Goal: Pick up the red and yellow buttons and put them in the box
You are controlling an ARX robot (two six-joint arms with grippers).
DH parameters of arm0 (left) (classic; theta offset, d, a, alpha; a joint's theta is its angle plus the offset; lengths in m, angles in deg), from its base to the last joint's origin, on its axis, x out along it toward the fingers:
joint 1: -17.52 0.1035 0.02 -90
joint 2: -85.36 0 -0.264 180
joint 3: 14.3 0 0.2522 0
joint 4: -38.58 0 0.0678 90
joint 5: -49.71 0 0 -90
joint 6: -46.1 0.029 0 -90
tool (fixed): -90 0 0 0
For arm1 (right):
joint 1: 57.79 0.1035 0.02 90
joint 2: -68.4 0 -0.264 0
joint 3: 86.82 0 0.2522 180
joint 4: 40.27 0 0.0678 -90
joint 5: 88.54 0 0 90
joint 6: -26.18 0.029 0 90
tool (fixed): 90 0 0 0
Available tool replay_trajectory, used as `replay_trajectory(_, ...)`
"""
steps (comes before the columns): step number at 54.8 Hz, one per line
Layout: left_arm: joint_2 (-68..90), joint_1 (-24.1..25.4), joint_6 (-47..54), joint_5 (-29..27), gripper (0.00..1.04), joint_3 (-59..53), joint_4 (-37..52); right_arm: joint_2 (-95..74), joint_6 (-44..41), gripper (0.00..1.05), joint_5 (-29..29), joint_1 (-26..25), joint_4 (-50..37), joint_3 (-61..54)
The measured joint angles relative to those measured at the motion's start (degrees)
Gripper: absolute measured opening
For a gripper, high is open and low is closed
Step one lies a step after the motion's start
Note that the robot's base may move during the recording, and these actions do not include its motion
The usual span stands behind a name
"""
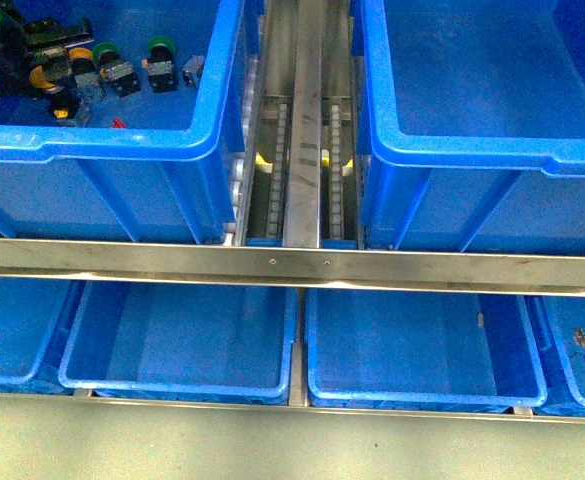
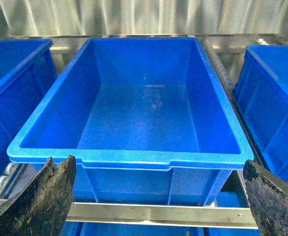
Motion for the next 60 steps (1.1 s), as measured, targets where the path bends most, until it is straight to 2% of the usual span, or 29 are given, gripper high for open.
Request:
replay_trajectory(12, -0.5, 0.6, -4.1, 3.1, 0.34, -0.3, 1.0, 0.0, 0.0, 0.98, 0.0, 0.0, 0.0, 0.0)
replay_trajectory(21, -8.3, 1.1, -11.9, 11.0, 0.34, -7.7, 5.2, 0.0, 0.0, 0.98, 0.0, 0.0, 0.0, 0.0)
replay_trajectory(37, -25.2, -0.4, -24.7, 24.9, 0.34, -22.1, 6.4, 0.0, 0.0, 0.98, 0.0, 0.0, 0.0, 0.0)
replay_trajectory(50, -32.6, -5.1, -32.9, 29.9, 0.34, -28.7, 8.7, 0.0, 0.0, 0.98, 0.0, 0.0, 0.0, 0.0)
replay_trajectory(60, -35.2, -11.9, -37.1, 31.0, 0.34, -29.0, 9.7, 0.0, 0.0, 0.98, 0.0, 0.0, 0.0, 0.0)
